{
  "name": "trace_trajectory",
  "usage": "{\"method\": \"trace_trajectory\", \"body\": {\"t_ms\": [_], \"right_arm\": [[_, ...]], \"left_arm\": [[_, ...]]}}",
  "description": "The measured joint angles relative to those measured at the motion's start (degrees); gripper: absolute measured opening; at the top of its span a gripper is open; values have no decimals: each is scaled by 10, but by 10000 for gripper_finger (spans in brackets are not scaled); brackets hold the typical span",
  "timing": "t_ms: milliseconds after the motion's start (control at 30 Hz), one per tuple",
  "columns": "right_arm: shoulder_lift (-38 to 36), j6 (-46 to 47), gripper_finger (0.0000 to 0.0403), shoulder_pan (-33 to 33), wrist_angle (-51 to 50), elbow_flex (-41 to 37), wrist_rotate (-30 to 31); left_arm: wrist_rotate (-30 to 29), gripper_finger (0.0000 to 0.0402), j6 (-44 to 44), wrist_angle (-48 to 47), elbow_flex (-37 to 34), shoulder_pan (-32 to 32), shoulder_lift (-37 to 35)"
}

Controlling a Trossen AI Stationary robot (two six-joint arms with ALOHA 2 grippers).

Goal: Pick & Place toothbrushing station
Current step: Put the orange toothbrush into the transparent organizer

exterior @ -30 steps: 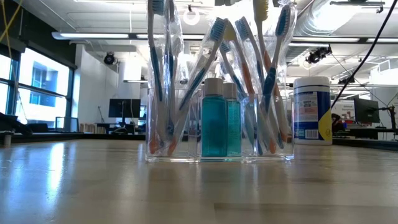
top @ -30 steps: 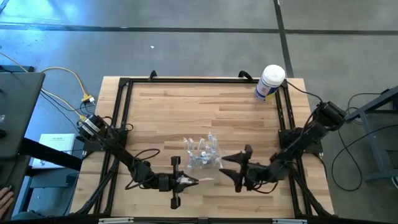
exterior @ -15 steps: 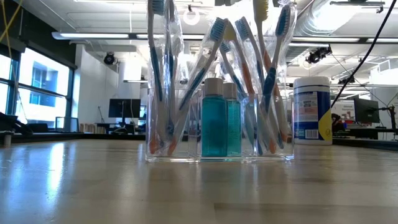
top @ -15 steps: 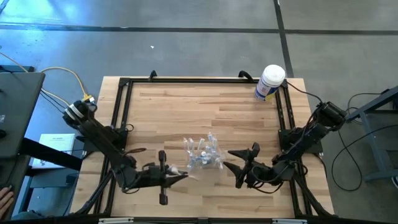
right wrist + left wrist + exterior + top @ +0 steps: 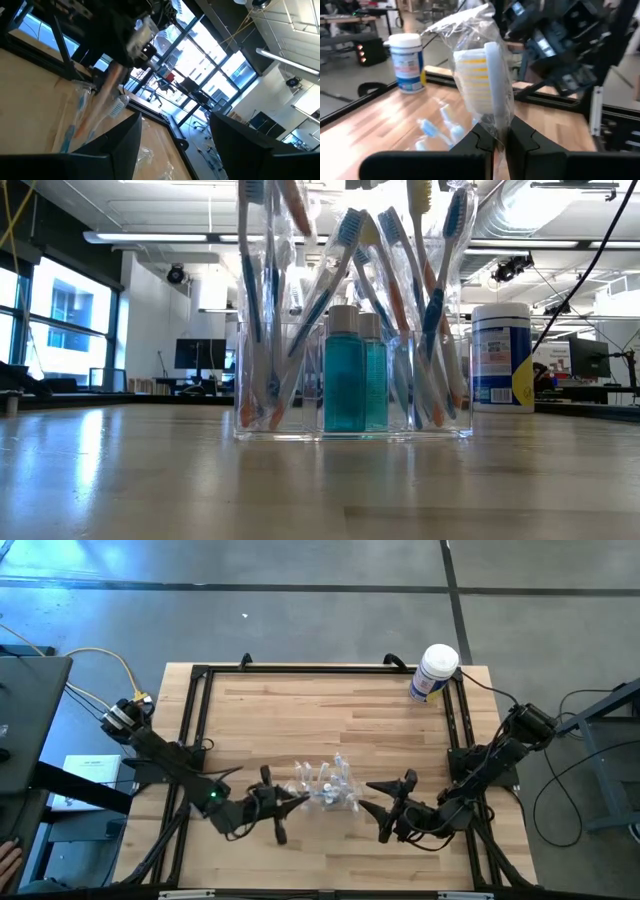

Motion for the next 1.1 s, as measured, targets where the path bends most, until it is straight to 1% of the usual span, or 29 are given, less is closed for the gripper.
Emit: {"method": "trace_trajectory", "body": {"t_ms": [133, 200, 300, 433, 567, 733, 933, 1100], "right_arm": [[0, 0, 227, 0, -9, 0, 0], [0, 0, 227, 0, -9, 0, 0], [0, 0, 227, 0, -9, 0, 1], [0, 2, 227, 0, -9, 0, 0], [0, 13, 227, 0, -9, 0, -9], [0, 25, 227, 0, -9, 0, -17], [0, 29, 227, 0, -9, 0, -17], [0, 30, 227, 0, -9, 0, -15]], "left_arm": [[0, 13, -19, -40, 0, 13, 0], [1, 14, -45, -67, 0, 20, 0], [26, 14, -90, -95, 0, 32, 0], [58, 14, -117, -103, 0, 43, 1], [54, 14, -122, -145, 0, 46, 2], [60, 14, -183, -209, 0, 60, 2], [119, 14, -205, -221, 0, 80, 2], [141, 14, -205, -227, 0, 88, 8]]}}
